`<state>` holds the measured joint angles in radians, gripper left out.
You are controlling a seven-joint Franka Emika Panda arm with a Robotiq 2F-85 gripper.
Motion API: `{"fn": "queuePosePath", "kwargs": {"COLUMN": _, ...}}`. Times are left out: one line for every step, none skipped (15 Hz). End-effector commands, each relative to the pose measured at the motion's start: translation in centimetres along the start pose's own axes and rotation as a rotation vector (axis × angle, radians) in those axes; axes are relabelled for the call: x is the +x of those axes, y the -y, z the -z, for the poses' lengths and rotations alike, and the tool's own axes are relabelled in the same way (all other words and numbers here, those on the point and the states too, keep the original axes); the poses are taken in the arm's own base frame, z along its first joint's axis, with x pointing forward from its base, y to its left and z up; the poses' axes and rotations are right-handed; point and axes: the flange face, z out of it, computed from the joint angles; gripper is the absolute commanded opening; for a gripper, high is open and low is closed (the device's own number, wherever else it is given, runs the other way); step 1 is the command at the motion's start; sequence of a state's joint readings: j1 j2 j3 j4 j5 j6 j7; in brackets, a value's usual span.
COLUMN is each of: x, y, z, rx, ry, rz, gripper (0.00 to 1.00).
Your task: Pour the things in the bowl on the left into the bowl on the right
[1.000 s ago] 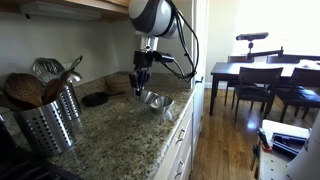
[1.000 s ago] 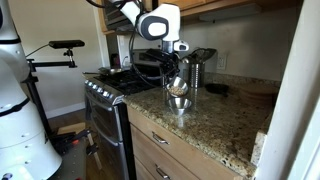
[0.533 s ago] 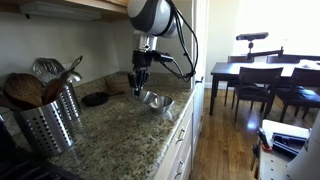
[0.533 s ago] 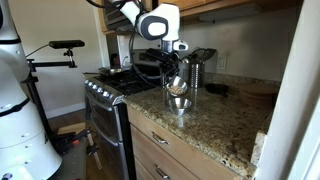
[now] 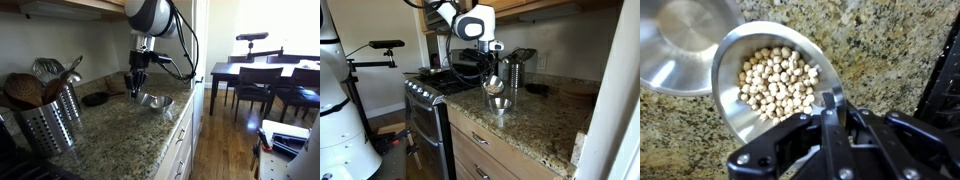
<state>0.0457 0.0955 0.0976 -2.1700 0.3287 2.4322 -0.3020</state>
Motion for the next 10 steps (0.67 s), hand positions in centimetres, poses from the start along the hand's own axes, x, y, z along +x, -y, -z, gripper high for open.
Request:
{"fn": "queuePosePath", "kwargs": {"x": -1.9, "y": 0.9, "z": 1.4, "rx": -0.005, "ry": -0.045, "rz": -0.045, "gripper": 0.08}}
{"fn": "queuePosePath", "kwargs": {"x": -2.2, "y": 0.9, "z": 1.5, "rx": -0.005, "ry": -0.049, "rz": -0.048, "gripper": 0.08}}
{"fn": "queuePosePath", "kwargs": {"x": -2.6, "y": 0.9, "z": 1.7, "rx": -0.007, "ry": -0.054, "rz": -0.053, "gripper": 0.08}}
{"fn": "queuePosePath", "kwargs": {"x": -2.9, "y": 1.0, "z": 1.9, "rx": -0.007, "ry": -0.061, "rz": -0.059, "gripper": 0.08}}
{"fn": "queuePosePath", "kwargs": {"x": -3.2, "y": 1.0, "z": 2.1, "rx": -0.004, "ry": -0.071, "rz": -0.066, "gripper": 0.08}}
{"fn": "queuePosePath", "kwargs": {"x": -3.5, "y": 0.9, "z": 2.2, "rx": -0.001, "ry": -0.081, "rz": -0.07, "gripper": 0.08}}
{"fn": "queuePosePath", "kwargs": {"x": -3.6, "y": 0.9, "z": 2.3, "rx": 0.006, "ry": -0.088, "rz": -0.073, "gripper": 0.08}}
{"fn": "queuePosePath", "kwargs": {"x": -3.8, "y": 0.9, "z": 2.4, "rx": 0.011, "ry": -0.095, "rz": -0.077, "gripper": 0.08}}
{"fn": "queuePosePath", "kwargs": {"x": -4.1, "y": 2.0, "z": 2.8, "rx": 0.02, "ry": -0.1, "rz": -0.08, "gripper": 0.08}}
{"fn": "queuePosePath", "kwargs": {"x": -4.3, "y": 2.3, "z": 2.9, "rx": 0.025, "ry": -0.102, "rz": -0.082, "gripper": 0.08}}
